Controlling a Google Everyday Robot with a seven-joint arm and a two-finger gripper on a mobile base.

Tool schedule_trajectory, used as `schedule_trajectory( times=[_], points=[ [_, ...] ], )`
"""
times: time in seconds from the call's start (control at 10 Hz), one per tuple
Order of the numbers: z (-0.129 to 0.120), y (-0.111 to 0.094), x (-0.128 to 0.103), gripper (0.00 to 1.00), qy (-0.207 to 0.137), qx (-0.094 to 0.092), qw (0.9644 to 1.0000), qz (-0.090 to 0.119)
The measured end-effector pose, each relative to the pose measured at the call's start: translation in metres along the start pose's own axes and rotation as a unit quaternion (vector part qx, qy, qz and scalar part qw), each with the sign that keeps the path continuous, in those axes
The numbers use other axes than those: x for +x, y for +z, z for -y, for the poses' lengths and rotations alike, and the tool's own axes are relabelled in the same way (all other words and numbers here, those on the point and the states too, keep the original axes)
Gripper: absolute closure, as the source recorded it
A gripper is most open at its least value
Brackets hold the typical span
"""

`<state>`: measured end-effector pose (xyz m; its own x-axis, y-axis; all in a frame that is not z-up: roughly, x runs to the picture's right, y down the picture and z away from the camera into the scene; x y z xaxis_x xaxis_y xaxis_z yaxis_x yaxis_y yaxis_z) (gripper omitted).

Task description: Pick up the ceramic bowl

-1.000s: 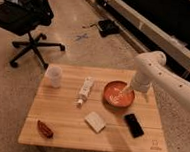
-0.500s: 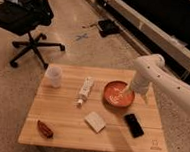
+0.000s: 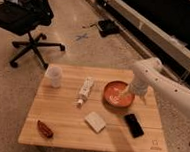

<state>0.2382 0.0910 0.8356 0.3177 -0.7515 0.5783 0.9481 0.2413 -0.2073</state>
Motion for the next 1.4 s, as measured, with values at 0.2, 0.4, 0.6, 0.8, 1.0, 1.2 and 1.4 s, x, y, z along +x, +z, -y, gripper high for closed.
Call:
schedule_trajectory(
  times=[0.2, 0.4, 0.6, 0.8, 1.0, 1.2, 1.4],
  points=[
    [-0.002, 0.004, 0.002, 0.2, 0.001, -0.001, 1.0, -0.005],
    [-0.001, 0.012, 0.004, 0.2, -0.003, -0.003, 0.9999, -0.01],
    [0.0, 0.019, 0.007, 0.2, -0.007, -0.004, 0.9999, -0.014],
    [-0.002, 0.023, 0.009, 0.2, -0.009, -0.008, 0.9997, -0.019],
    [0.001, 0.027, 0.012, 0.2, -0.012, -0.01, 0.9997, -0.021],
    [0.004, 0.031, 0.013, 0.35, -0.019, -0.012, 0.9995, -0.024],
    [0.002, 0.033, 0.014, 0.41, -0.02, -0.014, 0.9993, -0.027]
  ],
)
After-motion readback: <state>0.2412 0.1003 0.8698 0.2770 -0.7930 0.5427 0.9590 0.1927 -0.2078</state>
